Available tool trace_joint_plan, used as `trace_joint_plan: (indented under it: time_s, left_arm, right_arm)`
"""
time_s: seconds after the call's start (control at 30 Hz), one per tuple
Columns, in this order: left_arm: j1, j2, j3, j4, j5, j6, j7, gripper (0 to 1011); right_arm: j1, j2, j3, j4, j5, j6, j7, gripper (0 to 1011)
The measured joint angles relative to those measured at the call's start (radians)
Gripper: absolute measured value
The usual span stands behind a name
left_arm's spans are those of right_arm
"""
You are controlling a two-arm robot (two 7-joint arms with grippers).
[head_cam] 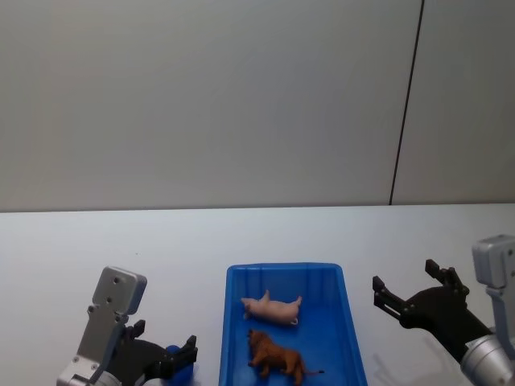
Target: Pick up the two dolls from the table and place them into the box.
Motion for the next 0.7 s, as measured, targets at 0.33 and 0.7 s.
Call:
trace_joint_plan:
  time_s: [0.33, 0.7]
  left_arm:
    - [0.003, -0.01, 0.004, 0.028, 0.0, 0.007, -0.017, 840]
    - [0.007, -0.017, 0.007, 0.046, 0.008, 0.01, -0.03, 499]
  right_arm:
    - [0.0, 0.0, 0.0, 0.0, 0.0, 0.0, 0.0, 1001]
    - [0.0, 0.0, 0.0, 0.0, 0.0, 0.0, 0.0, 1001]
